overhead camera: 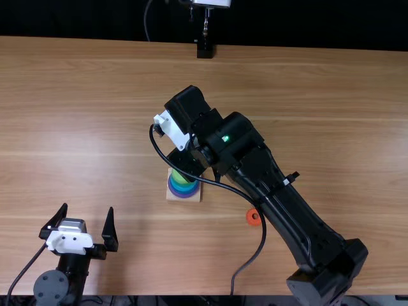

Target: Build the Hanoi tower: stack the rings onto the peg from bottom to top in this color order: purple, dark blue, light blue, dark green, light green, yellow, orange.

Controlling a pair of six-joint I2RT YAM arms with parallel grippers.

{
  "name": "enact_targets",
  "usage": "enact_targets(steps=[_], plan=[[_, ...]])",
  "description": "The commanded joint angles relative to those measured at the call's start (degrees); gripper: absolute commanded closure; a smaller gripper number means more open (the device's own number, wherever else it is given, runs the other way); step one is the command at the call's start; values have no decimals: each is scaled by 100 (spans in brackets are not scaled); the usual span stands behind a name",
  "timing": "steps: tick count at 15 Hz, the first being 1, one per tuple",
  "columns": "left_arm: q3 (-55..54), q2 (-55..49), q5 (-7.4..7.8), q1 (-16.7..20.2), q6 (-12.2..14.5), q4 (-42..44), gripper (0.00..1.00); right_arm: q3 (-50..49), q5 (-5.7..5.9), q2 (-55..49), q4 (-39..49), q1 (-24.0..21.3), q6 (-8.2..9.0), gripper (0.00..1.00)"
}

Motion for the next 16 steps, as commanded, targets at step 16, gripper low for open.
enact_targets(steps=[16], plan=[[-257,-67,51,57,20,-71,0,85,-315,281,-74,44,-66,100]])
